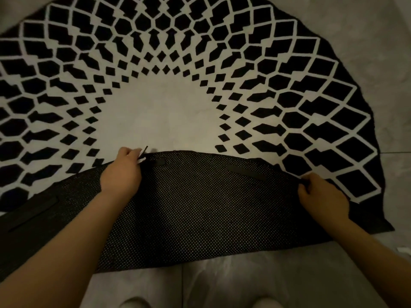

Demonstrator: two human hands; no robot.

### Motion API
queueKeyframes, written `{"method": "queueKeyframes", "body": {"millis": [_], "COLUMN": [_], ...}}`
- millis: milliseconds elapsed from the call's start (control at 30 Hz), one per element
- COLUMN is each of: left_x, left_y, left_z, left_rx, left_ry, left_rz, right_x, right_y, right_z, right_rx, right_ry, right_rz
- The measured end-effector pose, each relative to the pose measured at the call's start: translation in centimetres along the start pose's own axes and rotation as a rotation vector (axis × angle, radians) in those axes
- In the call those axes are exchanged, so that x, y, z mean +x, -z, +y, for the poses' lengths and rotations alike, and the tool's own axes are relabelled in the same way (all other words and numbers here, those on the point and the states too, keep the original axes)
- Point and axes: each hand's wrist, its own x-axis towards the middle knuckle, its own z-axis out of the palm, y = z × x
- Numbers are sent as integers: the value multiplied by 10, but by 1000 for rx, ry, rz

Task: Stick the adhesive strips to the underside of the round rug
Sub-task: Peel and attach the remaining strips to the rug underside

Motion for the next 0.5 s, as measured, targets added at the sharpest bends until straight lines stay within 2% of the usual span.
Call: {"method": "queueKeyframes", "body": {"millis": [133, 300, 400, 500], "left_x": [1, -4, -15, -35], "left_y": [11, 31, 49, 64], "left_z": [2, -14, -29, -58], "left_rx": [80, 62, 97, 104], "left_ry": [14, -26, 67, 173], "left_rz": [3, -5, 51, 90], "right_x": [3, 10, 15, 22], "right_y": [2, 7, 15, 22], "right_z": [-3, -17, -46, -85], "right_rx": [-17, 17, 123, 144], "right_ry": [-12, 4, 38, 184], "right_rz": [0, 44, 87, 90]}}
